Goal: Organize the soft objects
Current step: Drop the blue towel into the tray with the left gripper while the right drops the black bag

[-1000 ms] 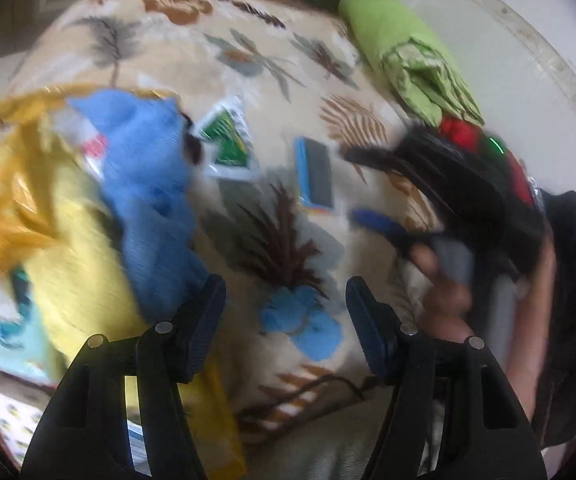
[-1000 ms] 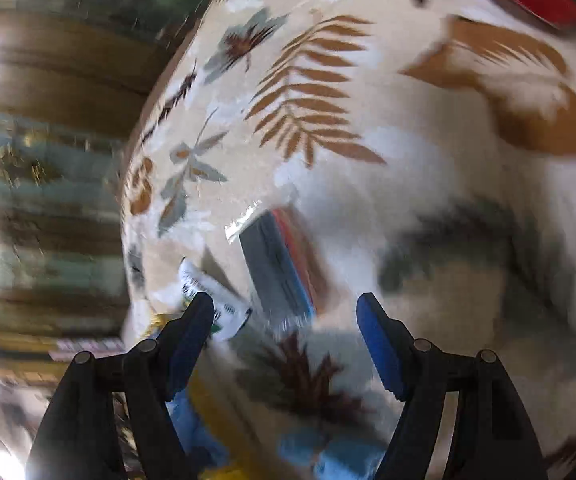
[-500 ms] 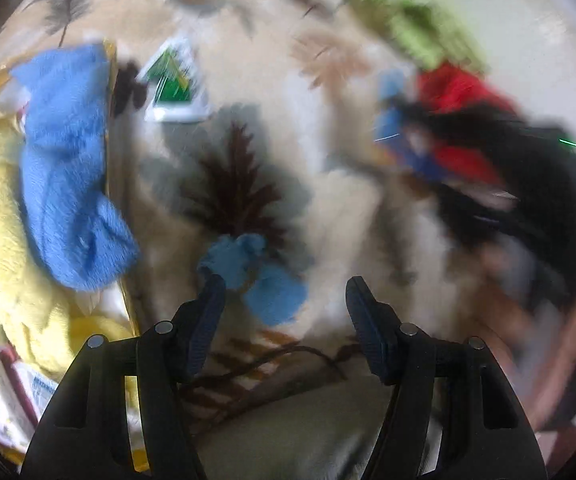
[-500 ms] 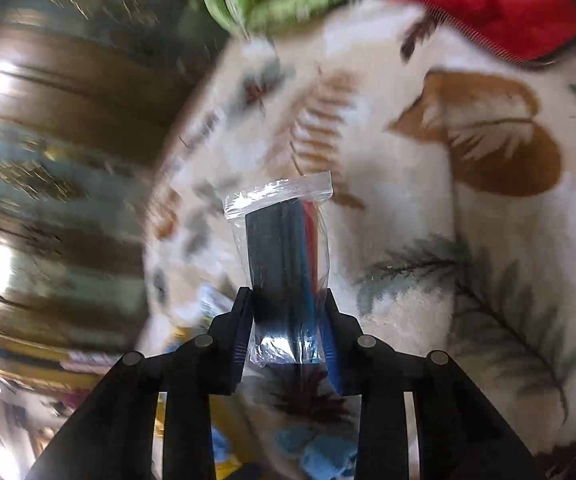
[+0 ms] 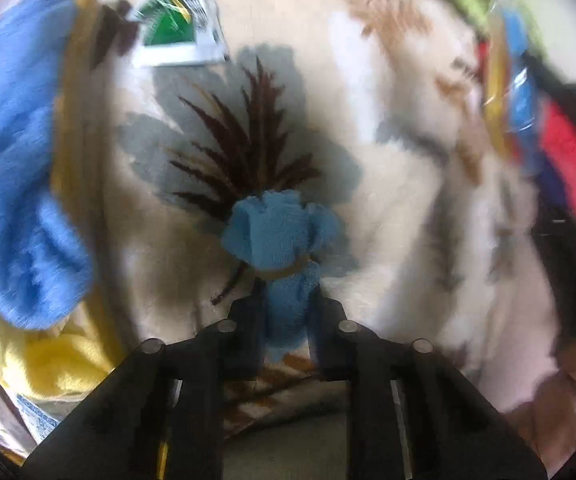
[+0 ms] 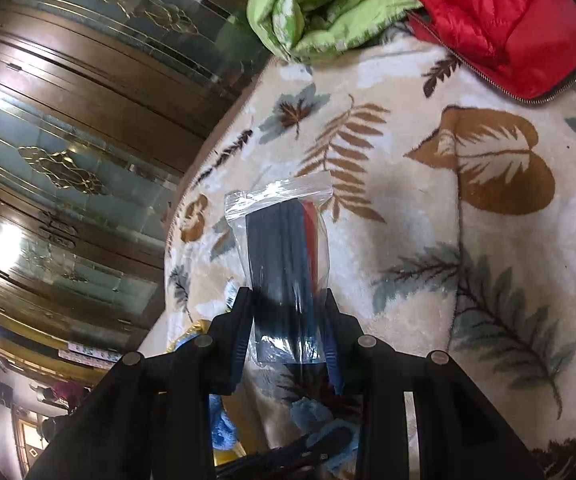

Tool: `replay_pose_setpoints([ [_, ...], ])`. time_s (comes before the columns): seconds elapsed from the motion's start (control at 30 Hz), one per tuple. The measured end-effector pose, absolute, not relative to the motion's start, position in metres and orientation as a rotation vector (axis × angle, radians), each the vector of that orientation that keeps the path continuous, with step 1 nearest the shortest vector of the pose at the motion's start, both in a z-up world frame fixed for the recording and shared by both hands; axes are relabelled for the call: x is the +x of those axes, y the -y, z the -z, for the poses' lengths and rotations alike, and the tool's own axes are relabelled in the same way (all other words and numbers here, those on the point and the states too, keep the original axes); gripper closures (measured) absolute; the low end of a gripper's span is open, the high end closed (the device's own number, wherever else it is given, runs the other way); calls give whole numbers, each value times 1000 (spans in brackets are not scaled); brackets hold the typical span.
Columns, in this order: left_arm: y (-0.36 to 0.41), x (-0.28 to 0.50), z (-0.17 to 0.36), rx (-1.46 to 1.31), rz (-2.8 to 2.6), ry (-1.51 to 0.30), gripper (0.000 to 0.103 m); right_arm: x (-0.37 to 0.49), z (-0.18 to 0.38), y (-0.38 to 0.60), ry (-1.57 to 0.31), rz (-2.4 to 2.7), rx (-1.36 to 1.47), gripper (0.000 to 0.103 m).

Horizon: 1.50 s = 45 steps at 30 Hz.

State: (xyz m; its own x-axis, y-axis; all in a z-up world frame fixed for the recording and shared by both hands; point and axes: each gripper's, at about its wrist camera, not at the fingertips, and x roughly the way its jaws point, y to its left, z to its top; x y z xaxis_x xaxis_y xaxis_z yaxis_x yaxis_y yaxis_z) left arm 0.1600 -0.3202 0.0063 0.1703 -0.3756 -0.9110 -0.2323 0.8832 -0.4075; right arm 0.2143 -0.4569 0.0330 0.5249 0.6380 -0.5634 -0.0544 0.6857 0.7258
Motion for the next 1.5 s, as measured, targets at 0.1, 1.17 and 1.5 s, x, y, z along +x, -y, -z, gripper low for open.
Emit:
replay_pose_setpoints([
  [0.1, 302, 137, -30, -615, 157, -1303, 87, 209, -42, 451, -902, -498, 695, 71],
  [1.17, 117, -32, -108, -1058, 305, -786, 87, 97, -104, 428, -659, -700, 506, 71],
  [1.5, 116, -24, -86, -735, 89, -968, 86, 80, -80, 252, -973, -984, 115, 71],
])
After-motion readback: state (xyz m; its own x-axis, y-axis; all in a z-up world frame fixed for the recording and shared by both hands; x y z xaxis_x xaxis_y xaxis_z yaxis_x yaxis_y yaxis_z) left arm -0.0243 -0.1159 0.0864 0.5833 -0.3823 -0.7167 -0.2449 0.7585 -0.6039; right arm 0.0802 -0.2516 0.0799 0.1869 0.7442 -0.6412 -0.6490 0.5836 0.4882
